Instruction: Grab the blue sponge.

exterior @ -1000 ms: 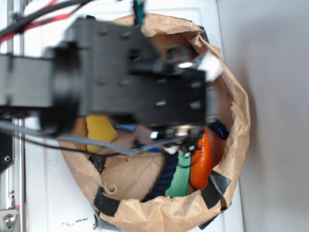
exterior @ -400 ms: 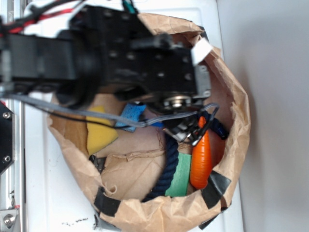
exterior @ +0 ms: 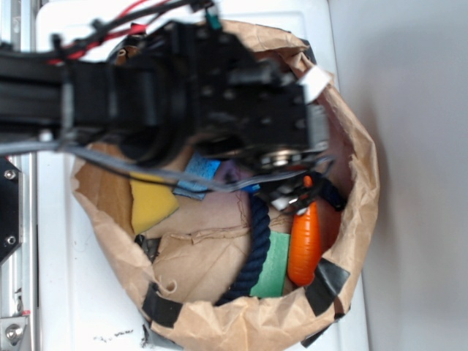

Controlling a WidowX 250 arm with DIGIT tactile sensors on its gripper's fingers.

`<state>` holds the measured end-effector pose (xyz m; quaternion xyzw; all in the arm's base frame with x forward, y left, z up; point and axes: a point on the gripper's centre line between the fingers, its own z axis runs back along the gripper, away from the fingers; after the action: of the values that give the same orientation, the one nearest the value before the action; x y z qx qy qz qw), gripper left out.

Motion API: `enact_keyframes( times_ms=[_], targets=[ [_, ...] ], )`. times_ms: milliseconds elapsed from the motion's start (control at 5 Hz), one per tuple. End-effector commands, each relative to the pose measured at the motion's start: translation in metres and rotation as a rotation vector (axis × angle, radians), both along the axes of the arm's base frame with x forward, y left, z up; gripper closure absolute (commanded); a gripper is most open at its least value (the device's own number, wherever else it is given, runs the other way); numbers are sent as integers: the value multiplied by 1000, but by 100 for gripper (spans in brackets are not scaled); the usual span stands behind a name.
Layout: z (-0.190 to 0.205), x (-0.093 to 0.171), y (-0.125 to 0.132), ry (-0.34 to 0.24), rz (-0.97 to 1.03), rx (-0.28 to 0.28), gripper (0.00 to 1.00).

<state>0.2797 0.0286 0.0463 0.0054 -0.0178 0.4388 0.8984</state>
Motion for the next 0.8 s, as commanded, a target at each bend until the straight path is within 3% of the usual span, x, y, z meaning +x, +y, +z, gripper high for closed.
enact_keyframes(
  times_ms=[0, 400, 600],
  targets=[
    [18, 5, 3, -73, -15, 5, 0],
    [18, 5, 3, -73, -15, 5, 0],
    [14, 1, 13, -106, -22, -21, 0]
  ],
)
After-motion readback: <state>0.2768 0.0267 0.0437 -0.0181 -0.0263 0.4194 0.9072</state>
